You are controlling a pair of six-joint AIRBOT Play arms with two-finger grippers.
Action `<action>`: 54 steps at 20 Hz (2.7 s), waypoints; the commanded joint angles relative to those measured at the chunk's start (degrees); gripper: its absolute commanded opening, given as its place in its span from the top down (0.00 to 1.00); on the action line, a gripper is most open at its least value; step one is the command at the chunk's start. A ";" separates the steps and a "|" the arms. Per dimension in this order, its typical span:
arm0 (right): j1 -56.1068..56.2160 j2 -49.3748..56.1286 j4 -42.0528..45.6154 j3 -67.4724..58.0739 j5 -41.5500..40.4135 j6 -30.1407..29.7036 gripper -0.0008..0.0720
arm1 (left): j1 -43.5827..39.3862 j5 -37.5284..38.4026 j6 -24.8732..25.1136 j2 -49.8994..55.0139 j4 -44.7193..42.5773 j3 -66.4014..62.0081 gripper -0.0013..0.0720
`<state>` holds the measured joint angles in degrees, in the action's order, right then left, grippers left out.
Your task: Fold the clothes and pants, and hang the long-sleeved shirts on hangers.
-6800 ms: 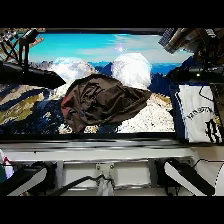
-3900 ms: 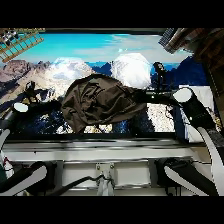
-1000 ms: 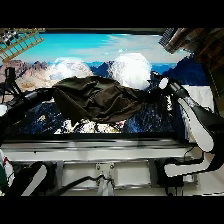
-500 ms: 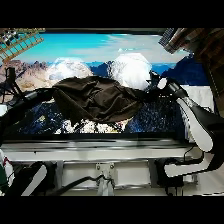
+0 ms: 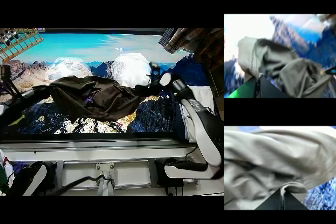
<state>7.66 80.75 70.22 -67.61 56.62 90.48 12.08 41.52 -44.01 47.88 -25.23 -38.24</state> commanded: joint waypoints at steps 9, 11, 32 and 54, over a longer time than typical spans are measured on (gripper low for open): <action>0.07 -34.38 1.05 -28.61 -3.87 -2.54 0.95 | 4.46 -4.79 -3.80 -14.47 -0.02 -40.44 0.98; 0.07 -36.98 1.03 -34.03 -2.45 -2.51 0.95 | 4.46 -6.08 -3.72 -16.11 -0.52 -45.53 0.98; 0.07 -17.33 6.82 -23.89 8.35 -0.22 0.95 | 3.85 21.46 -11.50 4.15 -18.29 -41.13 0.98; -3.56 -6.10 2.73 -11.08 7.50 -1.73 0.54 | 13.64 16.50 -30.38 13.03 -29.20 -17.09 0.82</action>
<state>4.27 81.76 75.70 -87.66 62.22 90.72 20.43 57.58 -67.35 70.39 -50.19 -67.13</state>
